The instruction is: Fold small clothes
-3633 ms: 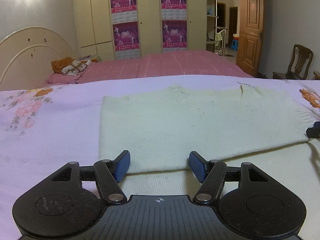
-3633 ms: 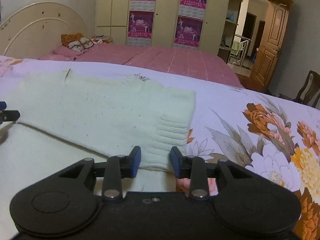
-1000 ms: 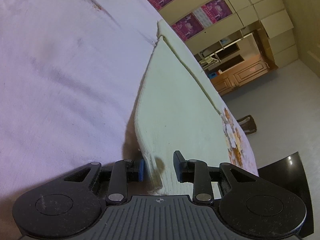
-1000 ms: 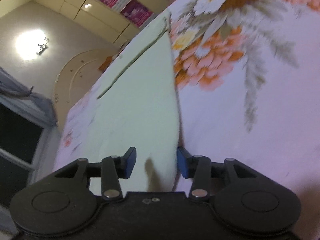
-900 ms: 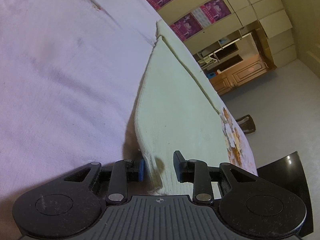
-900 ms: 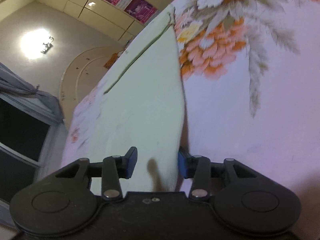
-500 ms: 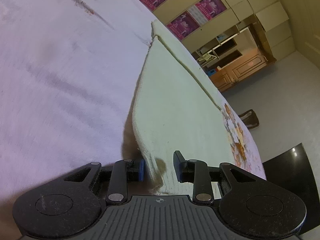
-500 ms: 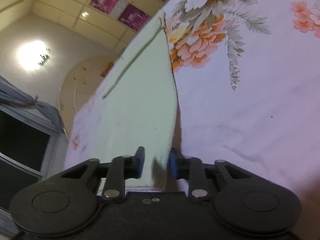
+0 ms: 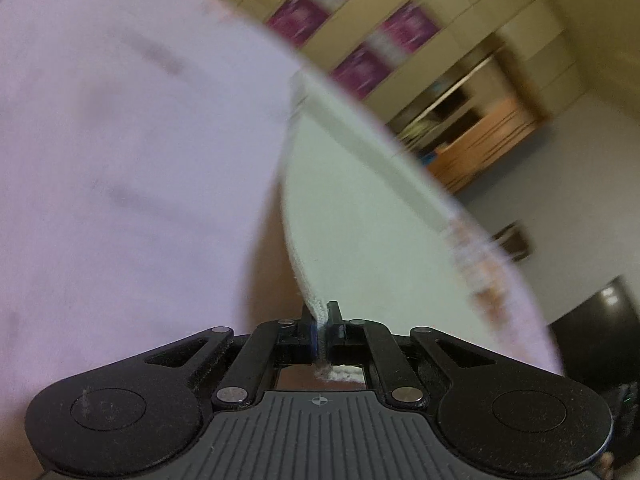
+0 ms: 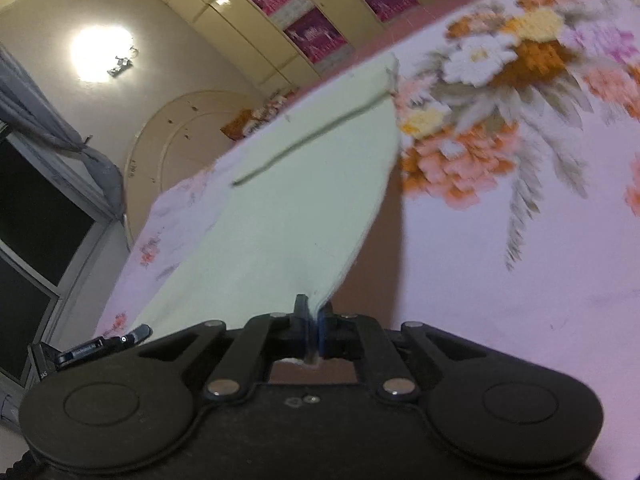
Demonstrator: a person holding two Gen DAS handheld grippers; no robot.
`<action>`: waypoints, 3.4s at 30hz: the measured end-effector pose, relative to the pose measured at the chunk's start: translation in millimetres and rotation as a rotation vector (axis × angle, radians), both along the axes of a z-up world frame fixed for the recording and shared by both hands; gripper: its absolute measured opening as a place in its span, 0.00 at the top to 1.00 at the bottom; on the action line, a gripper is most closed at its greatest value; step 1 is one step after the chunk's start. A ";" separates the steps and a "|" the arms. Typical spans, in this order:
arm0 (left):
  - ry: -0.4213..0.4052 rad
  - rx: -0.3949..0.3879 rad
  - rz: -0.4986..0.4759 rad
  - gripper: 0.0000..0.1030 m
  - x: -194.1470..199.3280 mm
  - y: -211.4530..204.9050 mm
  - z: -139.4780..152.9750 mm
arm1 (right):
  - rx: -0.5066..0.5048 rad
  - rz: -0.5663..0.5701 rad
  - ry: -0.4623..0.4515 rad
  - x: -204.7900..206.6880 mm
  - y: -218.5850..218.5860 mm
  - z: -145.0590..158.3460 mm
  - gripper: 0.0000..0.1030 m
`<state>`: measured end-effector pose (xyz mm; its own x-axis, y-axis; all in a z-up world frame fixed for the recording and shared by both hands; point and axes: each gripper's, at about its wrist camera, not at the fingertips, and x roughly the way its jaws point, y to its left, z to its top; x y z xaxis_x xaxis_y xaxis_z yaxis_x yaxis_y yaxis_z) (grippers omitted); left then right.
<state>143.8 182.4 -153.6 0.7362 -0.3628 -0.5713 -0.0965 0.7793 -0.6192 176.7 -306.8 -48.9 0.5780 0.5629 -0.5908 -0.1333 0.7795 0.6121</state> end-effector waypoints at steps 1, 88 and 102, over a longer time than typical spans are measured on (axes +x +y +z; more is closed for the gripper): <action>-0.008 -0.037 0.019 0.96 -3.4 1.8 -7.0 | -0.031 -0.001 0.057 5.0 2.7 -14.6 0.95; -0.209 0.420 -0.189 0.96 460.3 -23.0 53.0 | -0.591 0.046 -0.237 411.4 82.2 -1.9 0.78; -0.238 0.435 -0.071 0.97 480.7 -30.8 54.0 | -0.545 -0.077 -0.307 429.7 70.7 1.0 0.97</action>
